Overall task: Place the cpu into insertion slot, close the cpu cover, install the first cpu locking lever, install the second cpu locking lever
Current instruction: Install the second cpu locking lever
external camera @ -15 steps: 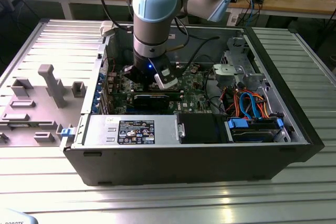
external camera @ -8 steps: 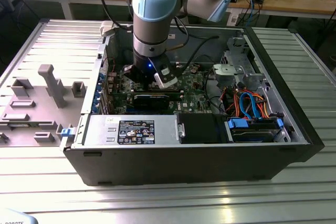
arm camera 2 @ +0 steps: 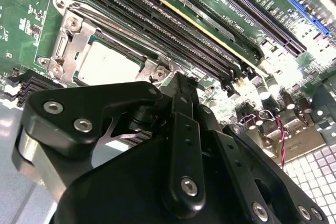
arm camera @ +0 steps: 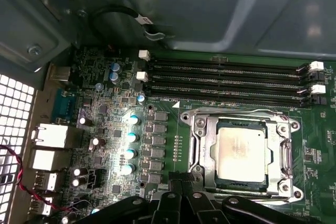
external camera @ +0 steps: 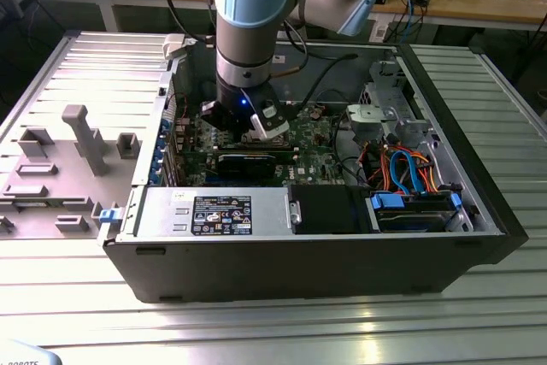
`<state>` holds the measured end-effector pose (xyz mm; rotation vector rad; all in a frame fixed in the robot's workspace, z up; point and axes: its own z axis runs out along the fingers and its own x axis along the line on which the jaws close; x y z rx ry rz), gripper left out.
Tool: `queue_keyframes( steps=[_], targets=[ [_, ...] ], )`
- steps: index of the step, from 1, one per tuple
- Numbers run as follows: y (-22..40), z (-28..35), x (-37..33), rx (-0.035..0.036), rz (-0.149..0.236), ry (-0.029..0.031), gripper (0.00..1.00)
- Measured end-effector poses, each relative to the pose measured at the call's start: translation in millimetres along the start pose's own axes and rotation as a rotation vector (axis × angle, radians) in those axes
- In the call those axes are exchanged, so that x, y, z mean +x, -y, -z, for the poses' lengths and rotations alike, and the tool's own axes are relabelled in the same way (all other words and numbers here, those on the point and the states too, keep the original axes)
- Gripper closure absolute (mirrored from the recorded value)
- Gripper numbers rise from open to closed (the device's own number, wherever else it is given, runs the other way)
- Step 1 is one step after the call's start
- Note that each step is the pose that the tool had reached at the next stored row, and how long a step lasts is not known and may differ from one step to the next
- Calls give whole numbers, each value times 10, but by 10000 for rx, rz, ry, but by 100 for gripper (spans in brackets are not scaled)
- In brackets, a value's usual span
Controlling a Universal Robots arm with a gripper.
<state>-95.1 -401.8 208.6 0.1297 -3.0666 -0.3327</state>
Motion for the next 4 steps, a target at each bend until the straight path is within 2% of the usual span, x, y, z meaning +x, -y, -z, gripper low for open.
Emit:
queue_keyframes(
  steps=[4],
  targets=[
    [0, 1, 0, 1, -3, -13, 89]
  ],
)
